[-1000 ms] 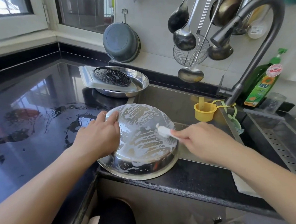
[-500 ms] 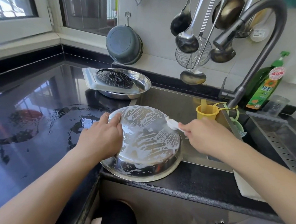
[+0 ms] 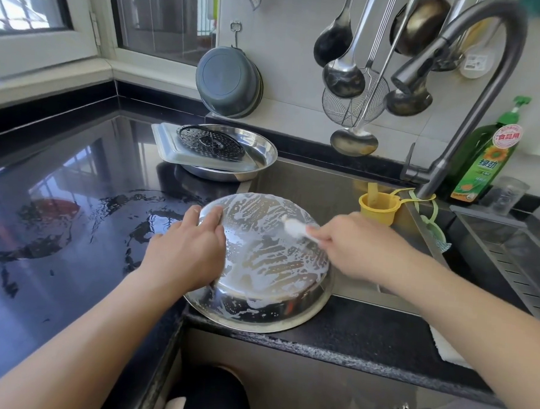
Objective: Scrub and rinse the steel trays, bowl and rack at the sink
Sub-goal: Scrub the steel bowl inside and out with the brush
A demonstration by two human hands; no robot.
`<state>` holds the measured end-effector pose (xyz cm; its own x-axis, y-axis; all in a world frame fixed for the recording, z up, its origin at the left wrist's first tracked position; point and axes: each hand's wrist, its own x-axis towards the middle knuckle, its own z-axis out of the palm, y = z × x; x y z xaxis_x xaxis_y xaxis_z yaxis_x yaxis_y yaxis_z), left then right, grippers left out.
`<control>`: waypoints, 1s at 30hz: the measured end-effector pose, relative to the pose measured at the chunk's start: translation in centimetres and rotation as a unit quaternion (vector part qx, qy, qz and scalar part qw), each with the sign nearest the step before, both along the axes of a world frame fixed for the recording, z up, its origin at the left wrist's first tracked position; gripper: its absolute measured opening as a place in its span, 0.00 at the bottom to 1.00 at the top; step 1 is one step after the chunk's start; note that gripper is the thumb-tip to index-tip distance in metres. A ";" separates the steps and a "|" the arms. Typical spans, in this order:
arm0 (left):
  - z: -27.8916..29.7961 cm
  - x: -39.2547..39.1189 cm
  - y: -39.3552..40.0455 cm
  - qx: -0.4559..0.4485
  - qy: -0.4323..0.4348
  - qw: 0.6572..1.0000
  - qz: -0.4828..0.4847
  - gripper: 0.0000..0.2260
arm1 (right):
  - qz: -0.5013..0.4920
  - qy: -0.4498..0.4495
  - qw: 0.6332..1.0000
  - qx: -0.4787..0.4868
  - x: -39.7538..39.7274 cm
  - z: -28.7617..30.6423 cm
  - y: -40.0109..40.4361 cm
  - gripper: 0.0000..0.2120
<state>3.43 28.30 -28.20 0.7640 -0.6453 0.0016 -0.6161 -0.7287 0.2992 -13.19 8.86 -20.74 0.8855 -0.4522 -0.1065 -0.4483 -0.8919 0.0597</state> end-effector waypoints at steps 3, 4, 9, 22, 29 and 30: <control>0.0 0.0 0.0 0.004 -0.003 1.000 -0.005 0.24 | -0.063 -0.014 0.998 -0.015 0.9 0.5 -1.8 0.22; 0.0 0.0 0.0 0.002 -0.001 1.000 -0.002 0.24 | -0.055 -0.009 0.998 -0.010 0.8 0.4 -1.4 0.22; -0.1 0.1 0.0 -0.001 -0.009 1.000 -0.003 0.25 | 0.008 0.002 0.999 0.036 0.6 -0.1 1.2 0.21; -1.6 1.6 -0.1 0.041 -0.044 0.997 -0.049 0.25 | -0.036 -0.019 0.999 -0.007 3.2 0.4 -0.3 0.19; -2.3 2.1 -0.3 0.045 -0.069 0.995 -0.060 0.24 | 0.025 0.009 0.999 0.032 1.6 -0.1 1.7 0.20; -2.5 2.3 -0.3 0.044 -0.072 0.995 -0.061 0.26 | 0.009 -0.007 1.000 0.017 1.7 -0.2 0.2 0.20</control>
<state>5.75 27.97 -30.66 0.6757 -0.7359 0.0436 -0.7335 -0.6652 0.1397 -11.51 9.10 -20.90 0.8950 -0.4327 -0.1086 -0.4329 -0.9011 0.0230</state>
